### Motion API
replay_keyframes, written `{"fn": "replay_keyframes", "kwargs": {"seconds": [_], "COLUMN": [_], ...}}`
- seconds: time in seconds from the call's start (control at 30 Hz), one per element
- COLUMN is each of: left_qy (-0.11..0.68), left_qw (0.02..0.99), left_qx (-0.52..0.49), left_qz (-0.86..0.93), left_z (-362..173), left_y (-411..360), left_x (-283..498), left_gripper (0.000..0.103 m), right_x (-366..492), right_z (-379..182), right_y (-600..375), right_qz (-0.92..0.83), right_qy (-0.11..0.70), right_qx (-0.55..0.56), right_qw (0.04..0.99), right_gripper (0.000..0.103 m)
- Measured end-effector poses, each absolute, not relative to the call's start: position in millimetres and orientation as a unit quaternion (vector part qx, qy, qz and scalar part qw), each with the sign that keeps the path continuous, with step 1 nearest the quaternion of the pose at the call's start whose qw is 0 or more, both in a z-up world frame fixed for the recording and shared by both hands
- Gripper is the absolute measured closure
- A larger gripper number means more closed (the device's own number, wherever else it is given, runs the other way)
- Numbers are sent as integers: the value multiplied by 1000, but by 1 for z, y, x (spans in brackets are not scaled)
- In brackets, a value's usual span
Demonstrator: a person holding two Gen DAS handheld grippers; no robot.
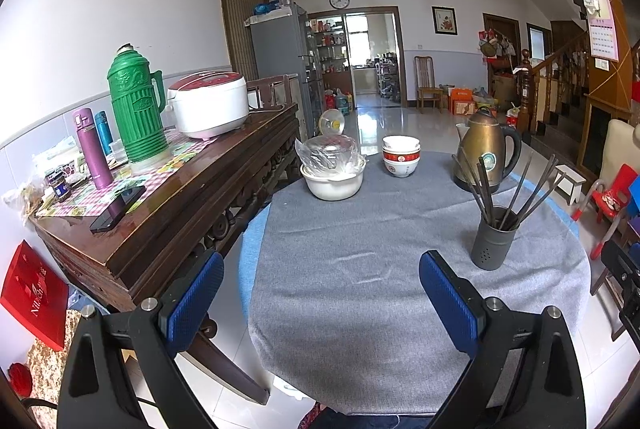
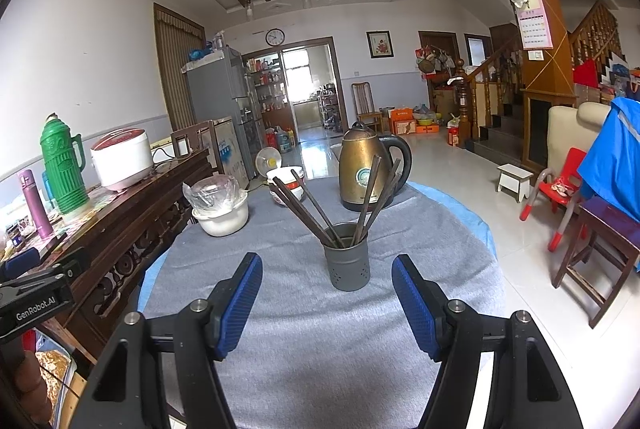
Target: Organize utensils
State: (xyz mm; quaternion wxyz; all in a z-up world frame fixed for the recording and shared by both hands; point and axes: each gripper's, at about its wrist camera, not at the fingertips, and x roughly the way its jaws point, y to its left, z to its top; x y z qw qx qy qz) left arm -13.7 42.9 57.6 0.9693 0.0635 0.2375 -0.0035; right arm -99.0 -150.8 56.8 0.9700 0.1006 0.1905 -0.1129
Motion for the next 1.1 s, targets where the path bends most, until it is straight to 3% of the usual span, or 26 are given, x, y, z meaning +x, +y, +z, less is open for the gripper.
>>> {"fn": "replay_keyframes", "kwargs": {"seconds": [1.1], "left_qy": [236], "left_qw": [970], "left_qx": [57], "left_qz": [0], "left_z": [63], "left_y": [46], "left_x": [-16], "left_gripper": [5], "right_x": [-97], "right_z": [65], "right_y": [-146], "right_qz": [-106], "right_qy": [188], "right_qx": [98], "right_qw": [971], "right_gripper": [31]}}
